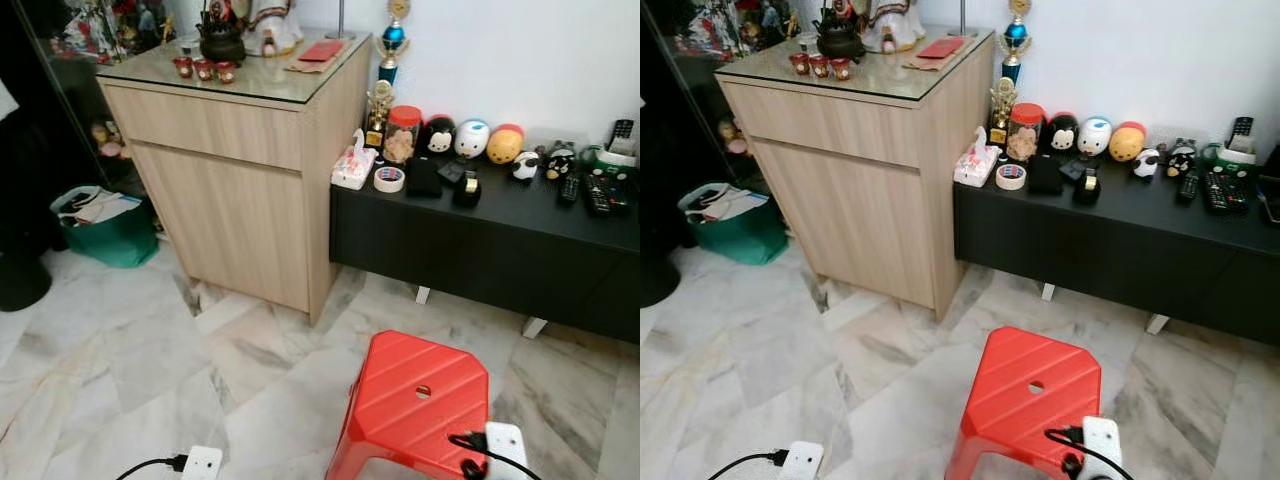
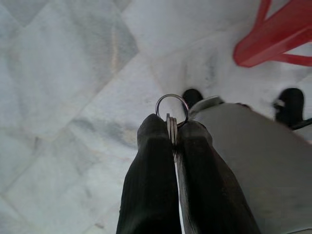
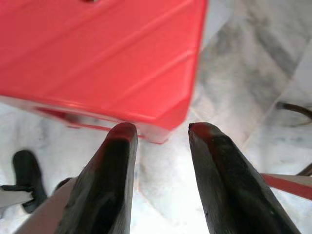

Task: Hang keys on a hook

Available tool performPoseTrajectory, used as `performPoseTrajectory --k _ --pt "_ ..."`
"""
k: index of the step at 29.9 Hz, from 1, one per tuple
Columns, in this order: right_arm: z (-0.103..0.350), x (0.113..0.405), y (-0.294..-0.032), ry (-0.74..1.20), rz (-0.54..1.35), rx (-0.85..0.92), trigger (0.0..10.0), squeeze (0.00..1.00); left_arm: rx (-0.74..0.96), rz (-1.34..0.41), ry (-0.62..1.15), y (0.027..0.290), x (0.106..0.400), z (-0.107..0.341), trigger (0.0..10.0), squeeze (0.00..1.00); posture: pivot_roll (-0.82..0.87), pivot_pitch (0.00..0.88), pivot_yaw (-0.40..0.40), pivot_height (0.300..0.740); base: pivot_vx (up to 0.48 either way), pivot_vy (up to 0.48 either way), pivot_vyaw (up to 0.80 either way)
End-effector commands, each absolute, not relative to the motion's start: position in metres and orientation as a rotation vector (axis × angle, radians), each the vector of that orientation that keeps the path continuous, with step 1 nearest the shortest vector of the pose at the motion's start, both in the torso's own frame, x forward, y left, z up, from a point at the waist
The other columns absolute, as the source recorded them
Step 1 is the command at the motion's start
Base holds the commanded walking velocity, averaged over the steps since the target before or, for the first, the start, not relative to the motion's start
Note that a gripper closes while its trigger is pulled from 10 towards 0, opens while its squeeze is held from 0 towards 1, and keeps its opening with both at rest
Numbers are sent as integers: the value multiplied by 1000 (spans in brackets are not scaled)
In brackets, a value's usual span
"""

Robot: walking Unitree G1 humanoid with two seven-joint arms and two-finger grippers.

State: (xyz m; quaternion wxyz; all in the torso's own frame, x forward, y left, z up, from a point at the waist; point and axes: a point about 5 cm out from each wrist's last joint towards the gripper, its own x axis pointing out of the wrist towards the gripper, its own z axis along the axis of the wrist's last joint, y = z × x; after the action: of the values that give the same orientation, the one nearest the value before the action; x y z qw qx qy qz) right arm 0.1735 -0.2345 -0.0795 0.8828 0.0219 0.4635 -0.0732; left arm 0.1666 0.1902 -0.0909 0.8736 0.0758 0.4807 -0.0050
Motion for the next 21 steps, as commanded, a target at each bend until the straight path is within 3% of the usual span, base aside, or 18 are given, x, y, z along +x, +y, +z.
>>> performPoseTrajectory --k 1,10,17,21 --pt "-79 172 -237 958 -150 46 10000 0 154 -20 1000 185 166 -92 10000 0 -94 0 -23 723 -244 0 0" --pt "-88 155 -231 984 -174 77 10000 0 162 -47 1019 183 153 -97 10000 0 -83 0 50 723 -245 0 0" --pt "-95 147 -212 1017 -155 120 10000 0 170 36 1001 209 149 -94 10000 0 12 0 1 723 -251 0 0" --pt "-96 150 -203 1010 -154 131 10000 0 166 43 992 212 150 -93 10000 0 12 0 -8 723 -264 0 0"
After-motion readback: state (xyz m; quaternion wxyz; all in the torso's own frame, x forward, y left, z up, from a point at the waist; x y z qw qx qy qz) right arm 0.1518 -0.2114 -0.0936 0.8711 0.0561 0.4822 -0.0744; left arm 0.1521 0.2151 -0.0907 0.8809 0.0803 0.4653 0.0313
